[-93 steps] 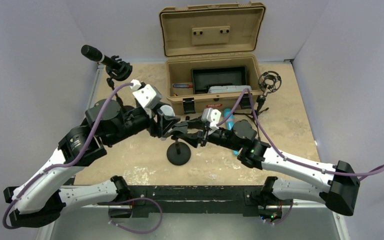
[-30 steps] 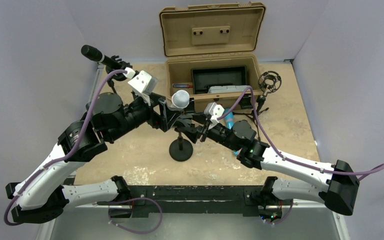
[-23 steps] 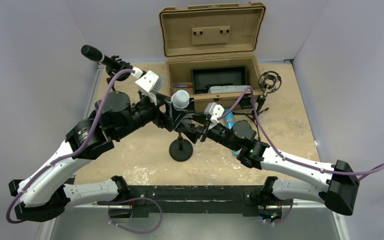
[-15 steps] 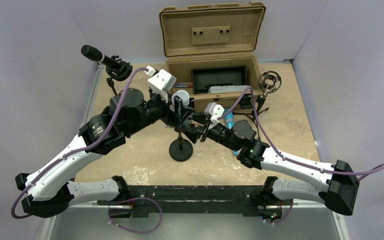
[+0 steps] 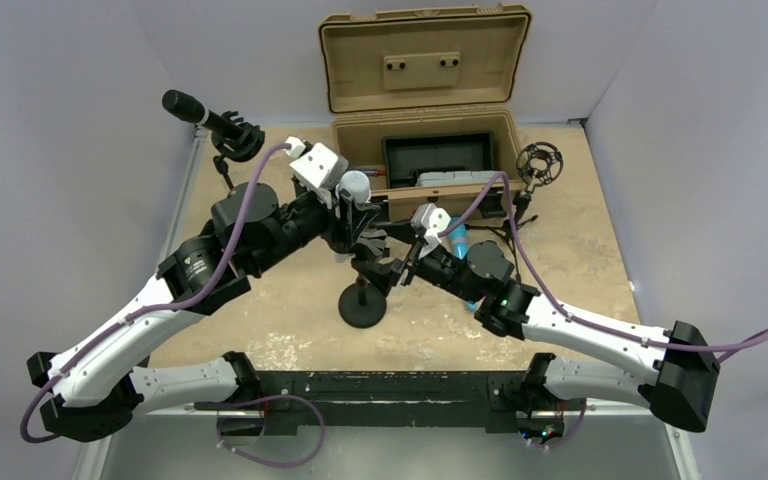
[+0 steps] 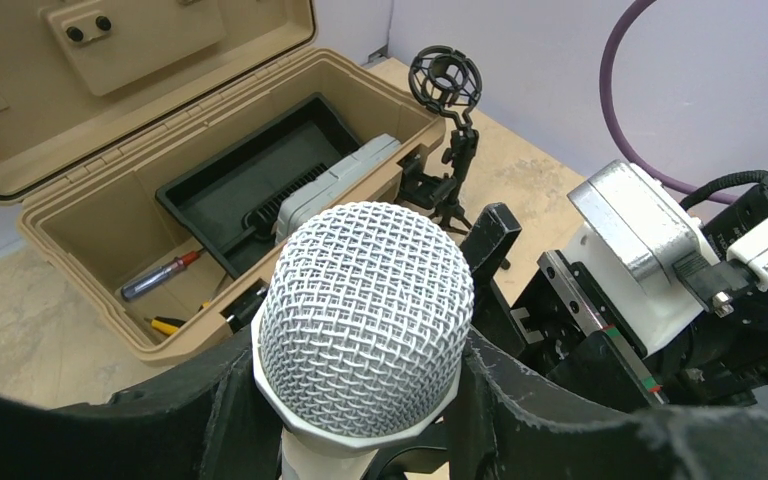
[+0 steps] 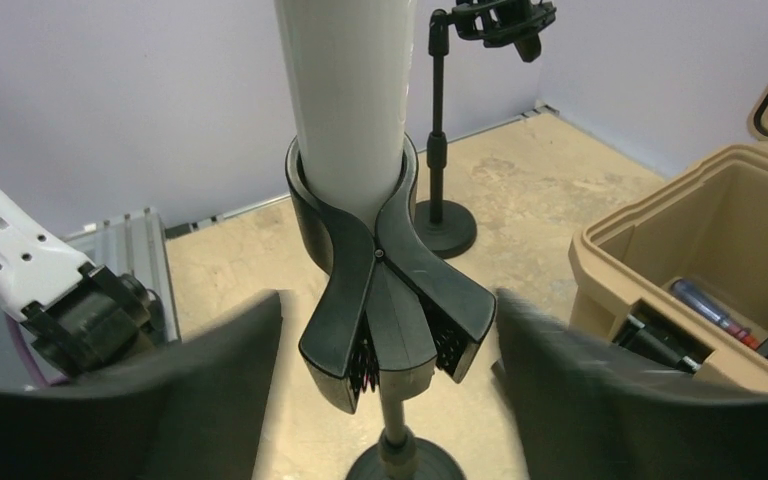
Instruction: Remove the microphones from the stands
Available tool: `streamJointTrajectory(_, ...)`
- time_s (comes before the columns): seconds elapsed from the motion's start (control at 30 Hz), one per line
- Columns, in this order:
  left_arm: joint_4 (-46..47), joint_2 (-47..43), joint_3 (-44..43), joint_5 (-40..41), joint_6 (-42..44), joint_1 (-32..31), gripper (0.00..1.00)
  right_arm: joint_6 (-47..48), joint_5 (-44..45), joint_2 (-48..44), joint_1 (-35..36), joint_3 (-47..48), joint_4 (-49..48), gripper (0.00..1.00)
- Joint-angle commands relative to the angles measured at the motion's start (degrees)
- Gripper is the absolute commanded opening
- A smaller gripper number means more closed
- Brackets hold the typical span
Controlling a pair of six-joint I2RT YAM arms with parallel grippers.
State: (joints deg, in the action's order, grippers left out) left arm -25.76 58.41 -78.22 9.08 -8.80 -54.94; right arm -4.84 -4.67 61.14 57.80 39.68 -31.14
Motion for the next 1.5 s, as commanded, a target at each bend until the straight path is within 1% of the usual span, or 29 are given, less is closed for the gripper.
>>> streamJointTrajectory(0.0, 0.78, -2.03, 2.69, -3.62, -1.51, -0.68, 0.0, -1.28, -0.71, -2.32, 0.25, -1.63, -5.12, 0.94)
streamJointTrajectory(0.07, 0.35, -2.46, 2.71, -3.64, -1.41, -0.68, 0.0, -1.02, -0.52, -2.82, 0.2, -1.9, -5.7, 0.95)
streamJointTrajectory(0.23, 0.42, -2.78, 2.71, -4.0, -1.74, -0.71, 0.0, -0.08, -0.4, -2.42, 0.12, -1.18, -5.81, 0.95)
streamJointTrajectory(0.4, 0.89, -2.63, 2.7, -4.55, -2.27, -0.71, 0.0, 0.82, -3.01, -1.37, 0.2, -0.38, -6.24, 0.89)
streamJointTrajectory(0.53, 0.89, -2.56, 2.69, -4.59, -2.36, -0.7, 0.0, 1.37, -3.11, -0.14, 0.18, 0.51, -6.3, 0.81)
streamJointTrajectory(0.57, 0.83, -2.59, 2.71, -4.59, -2.44, -0.69, 0.0, 1.52, -2.9, 0.24, 0.18, 0.76, -6.34, 0.76)
streamJointTrajectory(0.6, 0.83, -2.6, 2.64, -4.67, -2.52, -0.7, 0.0, 1.69, -2.77, 0.64, 0.17, 0.94, -6.31, 0.68)
streamJointTrajectory(0.63, 0.78, -2.59, 2.59, -4.62, -2.55, -0.75, 0.0, 1.99, -2.31, 0.96, 0.16, 1.21, -6.17, 0.55)
streamJointTrajectory(0.7, 0.42, -2.6, 2.06, -4.48, -2.63, -0.7, 0.0, 2.75, -1.29, 1.26, 0.21, 1.29, -6.23, 0.22)
streamJointTrajectory(0.73, 0.1, -2.47, 1.59, -4.28, -2.74, -0.7, 0.0, 3.34, -0.46, 1.28, 0.21, 1.09, -6.24, 0.03)
streamJointTrajectory(0.77, -0.23, -2.32, 0.96, -4.01, -2.88, -0.65, 0.0, 3.43, 0.48, 1.14, 0.2, 0.7, -6.63, 0.0)
streamJointTrajectory(0.87, -2.36, -1.01, -1.54, -2.57, -4.07, -0.7, 0.0, 4.24, 0.54, 1.21, 0.21, 0.59, -6.6, 0.0)
streamJointTrajectory(1.0, -3.89, 1.16, -4.93, -2.6, -4.56, -0.7, 0.0, 4.55, 1.31, 3.07, 0.21, 2.26, -3.63, 0.0)
streamJointTrajectory(1.1, -5.48, 2.68, -8.53, -2.72, -1.92, -0.7, 0.0, 4.57, 1.76, 2.62, 0.21, 1.97, -3.24, 0.0)
streamJointTrajectory(1.17, -8.52, 3.25, -10.67, -0.44, 0.9, -0.71, 0.0, 4.51, 1.99, 1.6, 0.21, 1.64, -3.46, 0.0)
streamJointTrajectory(1.27, -9.52, 2.17, -8.81, 2.12, 2.84, -0.7, 0.0, 4.57, 2.29, 1.19, 0.2, 1.71, -2.95, 0.0)
streamJointTrajectory(1.4, -7.39, 0.31, -7.31, 1.2, 2.51, -0.7, 0.0, 4.56, 2.14, 2.59, 0.16, 2.16, -2.67, 0.0)
streamJointTrajectory(1.47, -5.78, 0.72, -8.64, 0.27, 2.53, -0.7, 0.0, 4.53, 1.84, 3.56, 0.14, 2.67, -2.45, 0.0)
